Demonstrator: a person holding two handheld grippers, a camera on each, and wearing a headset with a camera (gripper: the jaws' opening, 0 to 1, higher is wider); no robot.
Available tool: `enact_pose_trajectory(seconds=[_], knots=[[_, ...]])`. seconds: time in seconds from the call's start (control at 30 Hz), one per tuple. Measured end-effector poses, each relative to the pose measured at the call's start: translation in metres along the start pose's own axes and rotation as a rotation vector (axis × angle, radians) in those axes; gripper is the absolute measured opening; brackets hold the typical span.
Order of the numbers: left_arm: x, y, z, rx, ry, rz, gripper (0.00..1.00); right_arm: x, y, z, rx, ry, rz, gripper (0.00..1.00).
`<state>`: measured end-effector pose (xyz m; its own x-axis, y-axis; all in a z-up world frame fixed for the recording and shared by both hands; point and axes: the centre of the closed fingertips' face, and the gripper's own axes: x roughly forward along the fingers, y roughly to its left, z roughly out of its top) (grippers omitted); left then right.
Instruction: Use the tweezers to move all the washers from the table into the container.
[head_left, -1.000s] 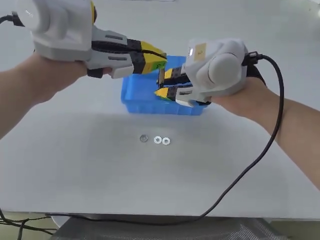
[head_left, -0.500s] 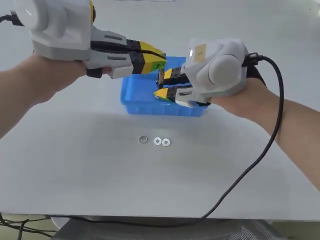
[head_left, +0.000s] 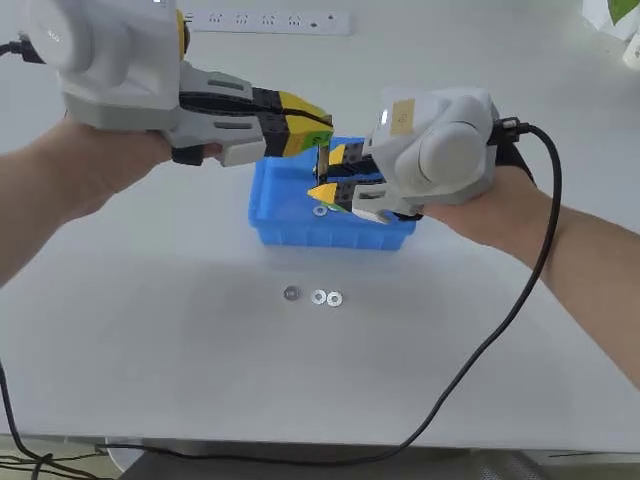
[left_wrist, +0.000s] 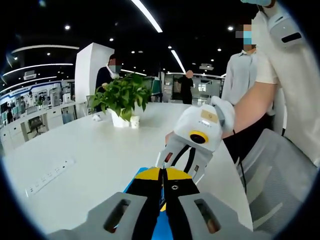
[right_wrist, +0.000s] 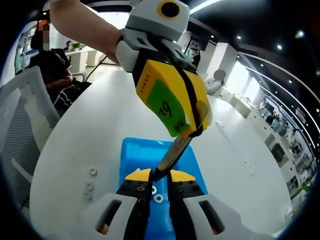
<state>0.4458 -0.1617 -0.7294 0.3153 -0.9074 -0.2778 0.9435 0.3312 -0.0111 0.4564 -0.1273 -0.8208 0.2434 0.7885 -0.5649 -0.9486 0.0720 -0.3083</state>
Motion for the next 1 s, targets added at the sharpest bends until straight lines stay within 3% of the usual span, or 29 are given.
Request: enact_pose_trajectory(seconds=[0.5,1.0], knots=[[-0.008,-0.028,0.03,0.038,-0.012,0.006,0.03,-0.022,0.008,0.021,-0.031,-0.002,-0.024,0.13],[-0.019,-0.046,0.032,0.039,-0.027,0.002,0.03,-0.039,0.031,0.031,-0.045,0.013,-0.02,0.13]])
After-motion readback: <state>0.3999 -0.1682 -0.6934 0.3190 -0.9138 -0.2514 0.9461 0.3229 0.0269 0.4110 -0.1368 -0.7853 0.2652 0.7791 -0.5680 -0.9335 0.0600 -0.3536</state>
